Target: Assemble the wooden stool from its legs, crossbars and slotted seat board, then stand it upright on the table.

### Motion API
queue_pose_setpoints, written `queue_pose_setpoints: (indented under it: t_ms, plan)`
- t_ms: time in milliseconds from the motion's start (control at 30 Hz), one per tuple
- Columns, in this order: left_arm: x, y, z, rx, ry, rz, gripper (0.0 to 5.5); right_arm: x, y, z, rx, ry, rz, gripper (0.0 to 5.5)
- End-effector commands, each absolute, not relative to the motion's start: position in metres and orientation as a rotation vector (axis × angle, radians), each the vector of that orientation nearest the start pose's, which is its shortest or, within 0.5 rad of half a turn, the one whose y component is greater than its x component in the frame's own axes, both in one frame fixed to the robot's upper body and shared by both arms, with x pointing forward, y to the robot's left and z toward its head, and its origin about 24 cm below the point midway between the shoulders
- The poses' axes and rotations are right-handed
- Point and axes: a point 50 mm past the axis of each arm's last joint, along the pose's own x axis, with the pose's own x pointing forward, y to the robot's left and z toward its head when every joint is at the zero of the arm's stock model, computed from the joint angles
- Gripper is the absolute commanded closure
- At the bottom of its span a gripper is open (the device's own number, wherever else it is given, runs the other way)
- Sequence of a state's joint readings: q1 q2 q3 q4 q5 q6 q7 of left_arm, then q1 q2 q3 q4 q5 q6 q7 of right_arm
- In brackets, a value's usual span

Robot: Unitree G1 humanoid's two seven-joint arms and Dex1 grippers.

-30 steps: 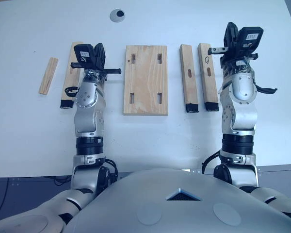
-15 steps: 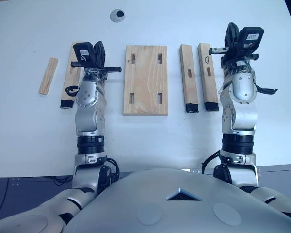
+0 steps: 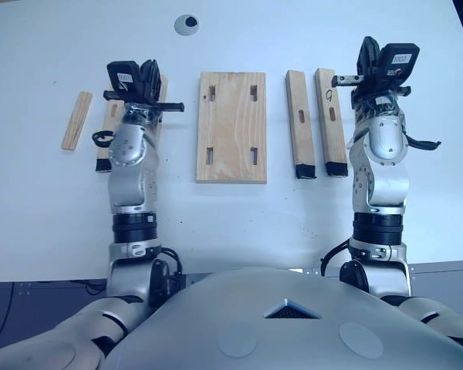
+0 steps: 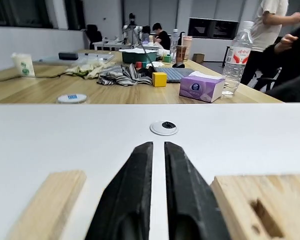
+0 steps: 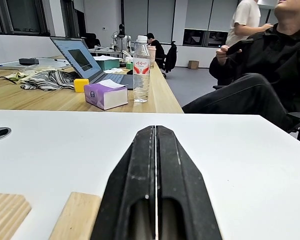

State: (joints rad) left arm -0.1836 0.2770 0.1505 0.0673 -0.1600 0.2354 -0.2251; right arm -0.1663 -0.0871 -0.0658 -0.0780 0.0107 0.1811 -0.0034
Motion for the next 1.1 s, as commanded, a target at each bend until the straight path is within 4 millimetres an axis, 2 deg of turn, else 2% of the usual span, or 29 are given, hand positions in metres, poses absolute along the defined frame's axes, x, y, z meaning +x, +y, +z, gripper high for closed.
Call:
queue_pose_setpoints:
  t_ms: [33,100,133,367,500,633,733,933,1033,1100]
  plan:
    - [0.285,0.306,0.085,0.212,0.31,-0.095,4.47,0.283,-0.167,0.085,-0.053,-0.048,-0.037,5.5]
    - [0.277,0.334,0.084,0.189,0.413,-0.117,4.21,0.283,-0.166,0.084,-0.05,-0.044,-0.036,5.5]
    - [0.276,0.34,0.083,0.171,0.441,-0.135,4.13,0.282,-0.166,0.083,-0.048,-0.043,-0.04,5.5]
    - [0.263,0.369,0.06,0.183,0.57,-0.141,3.05,0.283,-0.166,0.082,-0.04,-0.035,-0.045,5.5]
    - [0.256,0.379,0.053,0.174,0.614,-0.164,3.05,0.283,-0.166,0.082,-0.039,-0.032,-0.044,5.5]
    - [0.24,0.384,0.034,0.088,0.715,-0.228,3.05,0.283,-0.164,0.083,-0.039,-0.031,-0.035,5.5]
    - [0.229,0.385,0.019,0.052,0.781,-0.239,3.49,0.285,-0.165,0.084,-0.042,-0.033,-0.028,5.5]
    - [0.217,0.39,0.008,0.076,0.802,-0.219,4.35,0.285,-0.166,0.084,-0.042,-0.033,-0.031,5.5]
    - [0.222,0.393,0.017,0.029,0.721,-0.185,4.79,0.284,-0.166,0.084,-0.041,-0.032,-0.032,5.5]
    - [0.231,0.393,0.031,-0.002,0.633,-0.217,4.43,0.284,-0.166,0.084,-0.042,-0.031,-0.034,5.5]
